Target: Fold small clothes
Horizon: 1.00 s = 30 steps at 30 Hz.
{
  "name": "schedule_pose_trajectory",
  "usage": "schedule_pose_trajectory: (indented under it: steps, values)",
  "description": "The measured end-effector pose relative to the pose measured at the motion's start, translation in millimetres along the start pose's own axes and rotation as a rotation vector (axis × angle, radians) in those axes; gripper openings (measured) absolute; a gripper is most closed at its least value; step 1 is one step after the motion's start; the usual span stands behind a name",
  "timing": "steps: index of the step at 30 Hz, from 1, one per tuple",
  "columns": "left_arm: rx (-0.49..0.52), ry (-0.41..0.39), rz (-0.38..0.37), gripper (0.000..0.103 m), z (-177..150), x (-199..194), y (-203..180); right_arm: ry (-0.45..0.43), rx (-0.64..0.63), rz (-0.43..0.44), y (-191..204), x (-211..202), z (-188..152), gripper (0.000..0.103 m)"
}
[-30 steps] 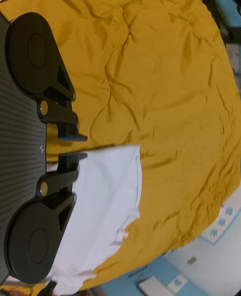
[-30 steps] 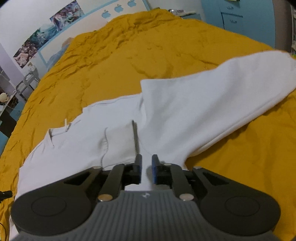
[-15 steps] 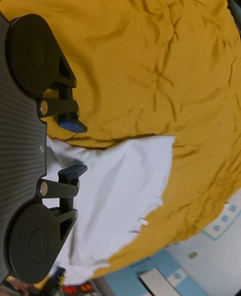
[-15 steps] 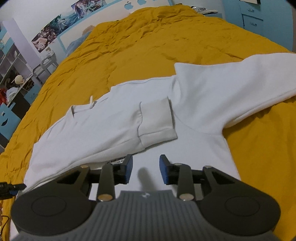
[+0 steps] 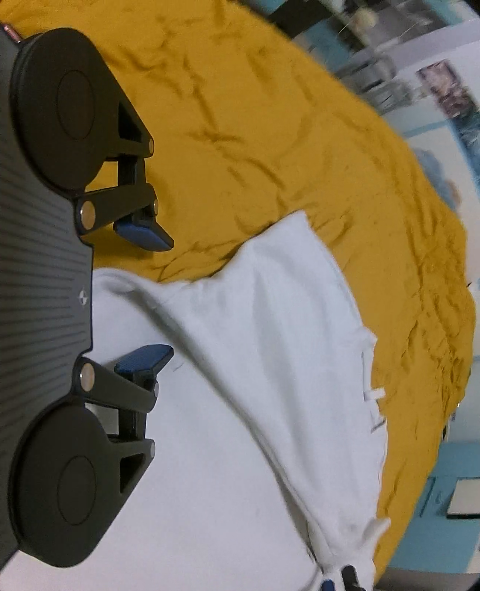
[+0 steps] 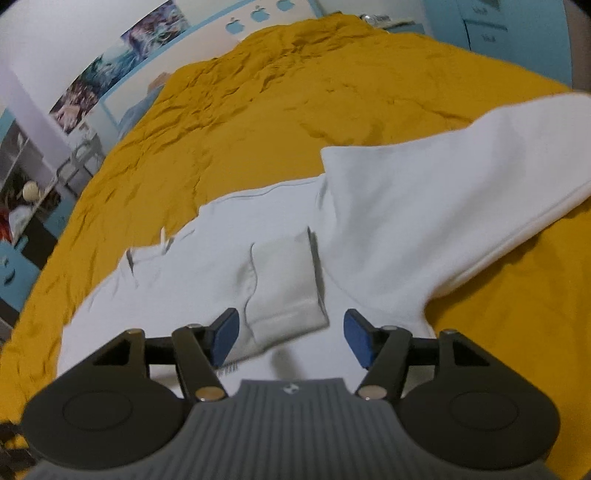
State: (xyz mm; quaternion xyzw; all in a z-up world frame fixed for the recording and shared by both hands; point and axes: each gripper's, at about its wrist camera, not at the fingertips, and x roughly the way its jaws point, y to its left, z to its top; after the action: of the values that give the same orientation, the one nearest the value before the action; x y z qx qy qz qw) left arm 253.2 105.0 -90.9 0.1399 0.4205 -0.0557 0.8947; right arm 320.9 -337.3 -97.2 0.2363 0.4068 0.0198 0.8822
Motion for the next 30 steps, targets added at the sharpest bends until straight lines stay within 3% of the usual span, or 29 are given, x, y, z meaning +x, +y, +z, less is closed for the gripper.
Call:
schedule_pose_trajectory:
  steps: [2, 4, 5, 6, 7, 8, 11, 15, 17, 19, 22, 24, 30]
  values:
    - [-0.008, -0.014, 0.033, 0.052, 2.0, 5.0, -2.2, 0.000, 0.020, 0.010, -3.0, 10.0, 3.4, 0.056]
    - [-0.002, -0.023, 0.073, 0.037, 4.2, 8.1, -4.1, 0.007, 0.035, 0.028, -4.8, 19.2, 4.5, 0.045]
    - [0.013, -0.029, 0.079, 0.022, 5.2, 9.0, -6.2, 0.010, 0.038, 0.035, -4.0, 22.6, 4.4, 0.034]
    - [0.020, -0.034, 0.075, 0.013, 5.4, 7.6, -8.2, 0.010, 0.034, 0.034, -2.5, 25.5, 4.3, 0.024]
    - [0.019, -0.046, 0.077, 0.012, 5.2, 5.4, -9.0, 0.012, 0.030, 0.039, -1.3, 26.9, 4.4, 0.019]
    - [0.019, -0.065, 0.083, 0.010, 4.5, 2.2, -8.3, 0.009, 0.029, 0.044, 0.2, 27.0, 5.3, 0.007]
    - [-0.006, -0.093, 0.085, 0.010, 5.4, -6.0, 3.2, -0.037, 0.006, 0.067, 8.5, 16.3, 13.9, 0.001]
    - [-0.075, -0.081, 0.060, 0.010, 3.2, -10.1, 24.2, -0.123, -0.003, 0.137, 19.7, -20.3, 23.2, 0.000]
    - [-0.131, -0.046, 0.026, 0.010, -1.3, -5.0, 31.3, -0.097, -0.036, 0.129, 22.3, -24.0, 16.6, 0.000]
    - [-0.149, -0.012, 0.013, 0.010, -3.7, 0.6, 31.1, -0.043, -0.085, 0.054, 19.6, -14.0, 3.5, 0.000]
    - [-0.157, 0.021, 0.004, 0.010, -5.0, 3.0, 30.4, 0.035, -0.027, 0.013, -2.4, 3.3, -15.5, 0.000]
    - [-0.178, 0.037, -0.013, 0.010, -5.8, 0.7, 34.9, 0.035, 0.000, 0.026, -10.7, 2.9, -20.8, 0.000]
    - [-0.160, 0.115, -0.026, 0.009, -5.8, -7.6, 33.0, 0.024, -0.098, -0.014, 5.5, -6.0, -15.5, 0.000]
